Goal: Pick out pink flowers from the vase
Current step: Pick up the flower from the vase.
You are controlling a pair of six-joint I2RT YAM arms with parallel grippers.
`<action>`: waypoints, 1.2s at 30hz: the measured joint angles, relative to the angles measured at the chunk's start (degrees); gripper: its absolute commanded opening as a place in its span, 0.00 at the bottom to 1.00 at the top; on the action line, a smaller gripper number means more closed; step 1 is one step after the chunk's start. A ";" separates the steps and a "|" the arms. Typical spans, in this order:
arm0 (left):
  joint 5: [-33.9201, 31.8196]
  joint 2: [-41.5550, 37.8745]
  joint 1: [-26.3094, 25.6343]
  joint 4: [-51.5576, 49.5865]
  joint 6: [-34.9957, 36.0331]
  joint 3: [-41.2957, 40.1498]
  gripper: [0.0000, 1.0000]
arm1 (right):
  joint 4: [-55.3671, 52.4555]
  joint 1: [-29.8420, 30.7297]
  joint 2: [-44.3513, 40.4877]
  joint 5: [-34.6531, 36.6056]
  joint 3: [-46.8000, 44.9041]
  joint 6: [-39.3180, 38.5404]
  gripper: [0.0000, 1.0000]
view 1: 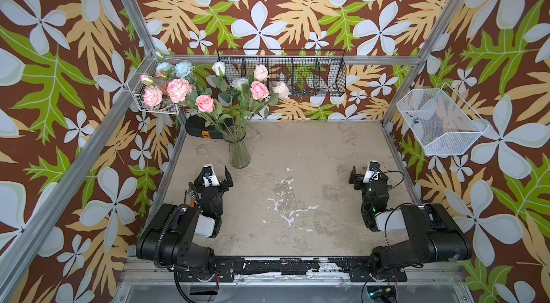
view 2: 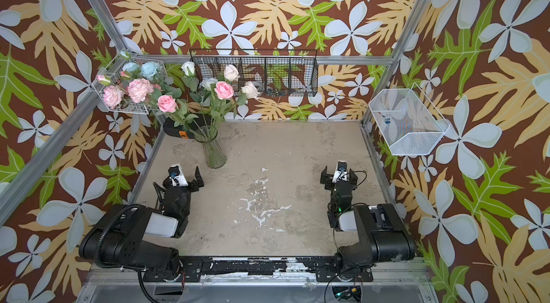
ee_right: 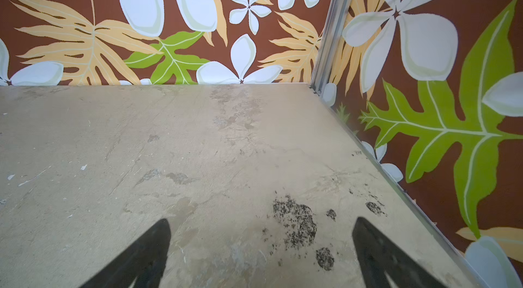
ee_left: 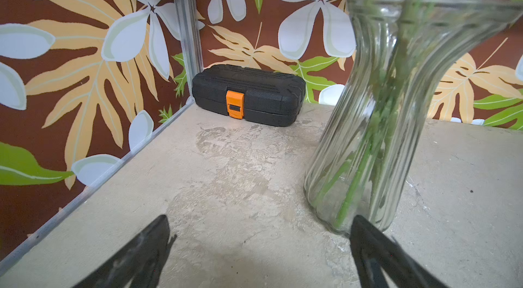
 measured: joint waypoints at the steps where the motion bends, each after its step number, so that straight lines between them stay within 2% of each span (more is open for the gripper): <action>1: 0.00 0.00 0.00 0.00 0.00 0.07 1.00 | 0.00 0.00 0.00 0.00 0.00 -0.02 1.00; 18: 5.73 -0.31 2.64 -2.49 -0.90 1.20 1.00 | 1.66 0.20 0.61 0.07 -0.44 -0.11 1.00; 26: 6.43 -0.37 2.91 -2.91 -1.05 1.55 1.00 | 1.05 -0.35 0.04 -0.31 -0.04 -0.02 1.00; 28: 6.01 -2.08 2.91 -5.60 -1.09 2.23 1.00 | -0.90 -0.48 -1.73 0.50 0.42 0.11 1.00; 29: 5.05 -5.20 2.64 -10.27 -1.25 4.15 1.00 | -6.16 0.00 -4.70 2.40 2.40 0.44 1.00; 30: 3.41 -8.98 2.05 -15.17 -1.86 6.69 0.96 | -13.42 0.26 -8.52 2.93 6.23 1.81 1.00; 31: 2.36 -12.44 1.60 -18.14 -3.15 8.74 0.88 | -18.25 0.28 -11.26 3.41 10.08 3.63 1.00; 33: 2.84 -21.44 0.90 -22.03 -7.32 12.02 0.78 | -25.35 0.09 -16.09 4.57 19.61 11.30 0.98; 34: 3.43 -24.57 0.72 -23.54 -9.44 13.55 0.77 | -27.23 -0.42 -16.98 3.41 22.05 14.19 0.90; 36: 7.23 -27.56 0.46 -28.00 -14.40 19.71 0.67 | -32.52 -1.27 -17.25 -2.97 27.76 19.23 0.71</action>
